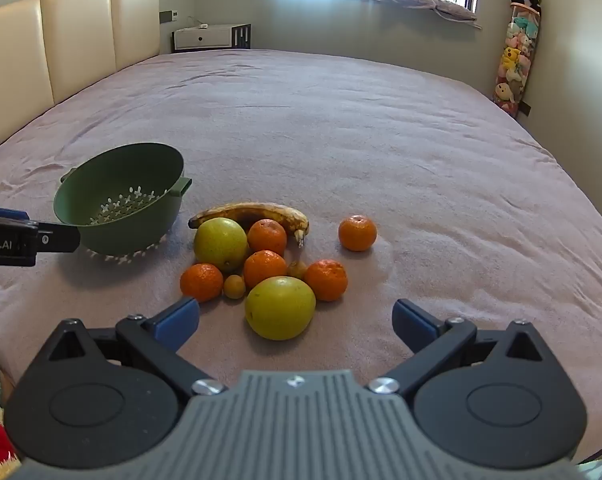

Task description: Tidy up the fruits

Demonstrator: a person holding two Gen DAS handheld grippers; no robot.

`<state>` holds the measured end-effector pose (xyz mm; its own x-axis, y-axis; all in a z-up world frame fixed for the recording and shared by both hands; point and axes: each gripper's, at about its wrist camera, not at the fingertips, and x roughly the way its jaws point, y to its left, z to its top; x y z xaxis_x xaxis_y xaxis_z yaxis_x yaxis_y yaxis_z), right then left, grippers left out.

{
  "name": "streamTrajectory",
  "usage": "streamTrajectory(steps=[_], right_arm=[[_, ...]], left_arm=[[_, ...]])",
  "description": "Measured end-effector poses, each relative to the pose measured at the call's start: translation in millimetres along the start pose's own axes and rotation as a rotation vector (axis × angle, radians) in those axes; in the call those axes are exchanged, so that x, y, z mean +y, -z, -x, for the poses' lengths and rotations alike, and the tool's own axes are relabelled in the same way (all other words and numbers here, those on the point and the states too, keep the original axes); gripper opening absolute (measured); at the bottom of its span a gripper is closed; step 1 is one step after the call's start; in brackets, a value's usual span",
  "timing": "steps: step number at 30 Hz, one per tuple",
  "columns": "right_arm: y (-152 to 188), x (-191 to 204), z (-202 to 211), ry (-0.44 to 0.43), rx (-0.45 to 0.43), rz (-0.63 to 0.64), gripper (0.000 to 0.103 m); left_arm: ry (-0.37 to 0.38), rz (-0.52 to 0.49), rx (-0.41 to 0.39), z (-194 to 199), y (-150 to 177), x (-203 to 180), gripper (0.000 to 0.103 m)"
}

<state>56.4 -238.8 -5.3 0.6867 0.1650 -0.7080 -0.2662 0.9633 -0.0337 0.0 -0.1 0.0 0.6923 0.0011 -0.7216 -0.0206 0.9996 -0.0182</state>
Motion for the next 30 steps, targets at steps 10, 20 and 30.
streamTrajectory(steps=[10,20,30], right_arm=[[1.0,-2.2,-1.3,-0.002,0.0,-0.004,0.099],[-0.1,-1.2,-3.9,-0.002,0.002,-0.006,0.099],[0.9,-1.5,-5.0,-0.002,0.001,-0.006,0.099]], left_arm=[[-0.001,0.002,-0.001,0.0,-0.1,0.1,0.089],[-0.008,0.015,0.0,1.8,-1.3,4.8,0.082],[-0.002,0.019,0.005,0.2,-1.0,5.8,0.082]])
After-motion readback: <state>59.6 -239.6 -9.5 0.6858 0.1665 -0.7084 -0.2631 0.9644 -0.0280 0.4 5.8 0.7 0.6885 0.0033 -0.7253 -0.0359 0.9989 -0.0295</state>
